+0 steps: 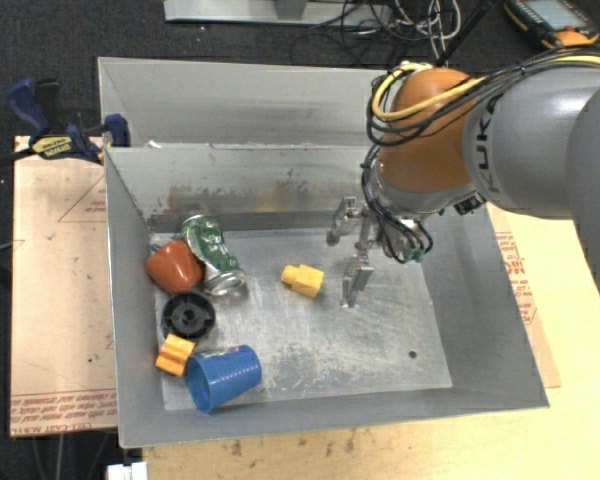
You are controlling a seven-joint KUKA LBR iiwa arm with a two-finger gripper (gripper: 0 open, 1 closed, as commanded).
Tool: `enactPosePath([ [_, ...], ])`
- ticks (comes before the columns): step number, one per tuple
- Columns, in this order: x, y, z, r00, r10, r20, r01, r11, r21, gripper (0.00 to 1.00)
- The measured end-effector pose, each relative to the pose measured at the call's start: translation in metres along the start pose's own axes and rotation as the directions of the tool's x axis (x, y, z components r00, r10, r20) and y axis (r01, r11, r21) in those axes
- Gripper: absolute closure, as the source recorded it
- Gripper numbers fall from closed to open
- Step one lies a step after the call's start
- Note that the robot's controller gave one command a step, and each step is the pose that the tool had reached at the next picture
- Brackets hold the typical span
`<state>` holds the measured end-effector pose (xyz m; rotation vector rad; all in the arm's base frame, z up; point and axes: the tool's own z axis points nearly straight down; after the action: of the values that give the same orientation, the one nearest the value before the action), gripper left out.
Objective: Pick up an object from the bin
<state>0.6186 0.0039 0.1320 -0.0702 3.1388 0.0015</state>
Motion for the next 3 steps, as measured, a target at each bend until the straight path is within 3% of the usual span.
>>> enactPosePath([
  [1,-0.008,0.051,0.053,0.991,-0.137,0.005,0.137,0.991,0.003,1.0],
  [2,-0.008,0.051,0.053,0.991,-0.137,0.006,0.137,0.991,0.003,1.0],
  [3,-0.019,0.052,-0.028,0.996,-0.091,0.001,0.091,0.996,0.0,1.0],
])
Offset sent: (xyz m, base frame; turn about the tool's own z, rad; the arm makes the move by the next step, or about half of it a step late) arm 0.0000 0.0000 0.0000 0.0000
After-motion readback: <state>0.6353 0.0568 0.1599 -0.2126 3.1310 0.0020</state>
